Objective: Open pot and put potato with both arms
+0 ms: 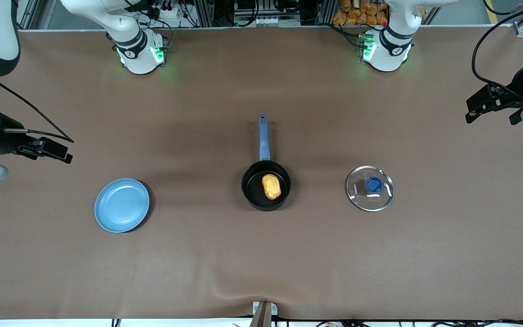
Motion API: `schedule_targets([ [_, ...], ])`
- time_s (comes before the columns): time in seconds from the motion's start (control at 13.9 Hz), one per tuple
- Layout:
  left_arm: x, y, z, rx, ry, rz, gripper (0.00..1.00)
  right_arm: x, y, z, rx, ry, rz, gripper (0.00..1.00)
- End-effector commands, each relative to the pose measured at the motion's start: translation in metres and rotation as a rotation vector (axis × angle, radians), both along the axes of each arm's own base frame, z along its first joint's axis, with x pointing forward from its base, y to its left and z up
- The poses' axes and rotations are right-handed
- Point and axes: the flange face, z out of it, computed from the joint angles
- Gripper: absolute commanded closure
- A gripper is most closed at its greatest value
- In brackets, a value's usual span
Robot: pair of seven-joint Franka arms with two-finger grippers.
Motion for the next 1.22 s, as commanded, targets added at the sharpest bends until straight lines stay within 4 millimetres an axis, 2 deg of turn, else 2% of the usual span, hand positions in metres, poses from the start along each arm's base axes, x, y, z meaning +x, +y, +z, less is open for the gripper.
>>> schedule_targets([
  [0.0, 0.001, -0.003, 0.007, -0.003, -0.003, -0.002, 0.0, -0.009, 0.005, 0.015, -0.015, -0.019, 0.009, 0.0],
  [0.57, 0.001, -0.003, 0.007, -0.003, -0.003, -0.004, 0.0, -0.013, 0.004, 0.022, -0.044, -0.03, 0.014, 0.0],
  [1.15, 0.001, -0.003, 0.007, -0.003, -0.005, -0.004, 0.0, -0.044, 0.002, 0.052, -0.049, -0.071, 0.02, 0.0],
])
